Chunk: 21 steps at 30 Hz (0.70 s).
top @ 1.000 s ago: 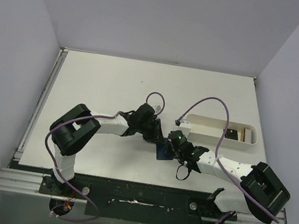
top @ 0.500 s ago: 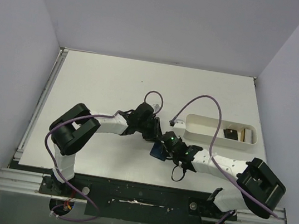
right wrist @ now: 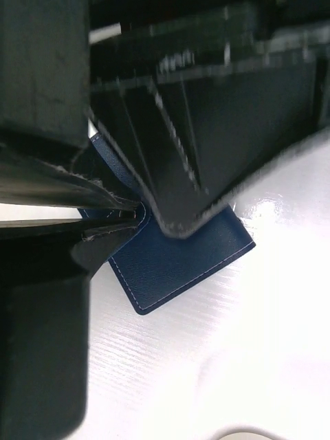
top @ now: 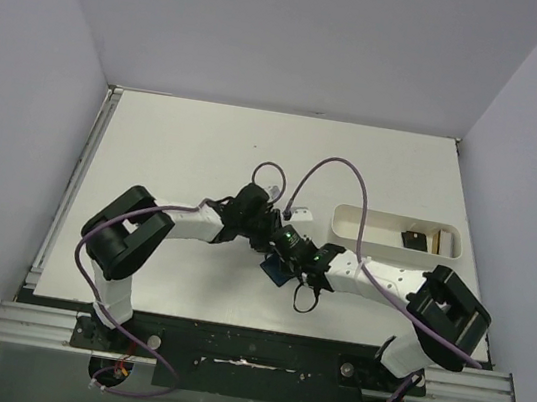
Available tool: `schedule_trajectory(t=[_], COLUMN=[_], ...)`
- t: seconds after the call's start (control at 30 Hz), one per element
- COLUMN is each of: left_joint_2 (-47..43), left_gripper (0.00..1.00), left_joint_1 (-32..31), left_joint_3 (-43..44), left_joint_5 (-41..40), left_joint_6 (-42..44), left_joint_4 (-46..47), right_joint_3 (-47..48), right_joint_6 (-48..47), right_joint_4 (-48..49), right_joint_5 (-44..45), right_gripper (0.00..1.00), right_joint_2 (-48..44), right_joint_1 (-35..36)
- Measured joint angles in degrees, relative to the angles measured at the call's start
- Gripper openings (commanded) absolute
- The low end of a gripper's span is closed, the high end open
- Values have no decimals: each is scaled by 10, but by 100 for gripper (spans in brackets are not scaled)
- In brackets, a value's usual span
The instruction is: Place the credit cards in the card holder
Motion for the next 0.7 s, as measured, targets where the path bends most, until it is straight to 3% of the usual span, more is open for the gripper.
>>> schedule_trajectory(t=[0.33,0.53,0.7], left_joint_2=[-99,-103,-94], left_gripper=[23,23,23], left_joint_1=[65,65,66], left_joint_3=[-106,-146,-156], left_joint_5=[-25,2,27], left_joint_6=[19,14,10], left_joint_4=[-43,2,42], right_joint_3=[9,-6,-6], right_joint_6=[-22,-9,-2], right_joint_4=[-14,26,41], right_joint_5=[-49,-78,-87], right_gripper=[0,0,16], right_joint_2=[7,8,0], right_joint_1=[-24,-34,-36])
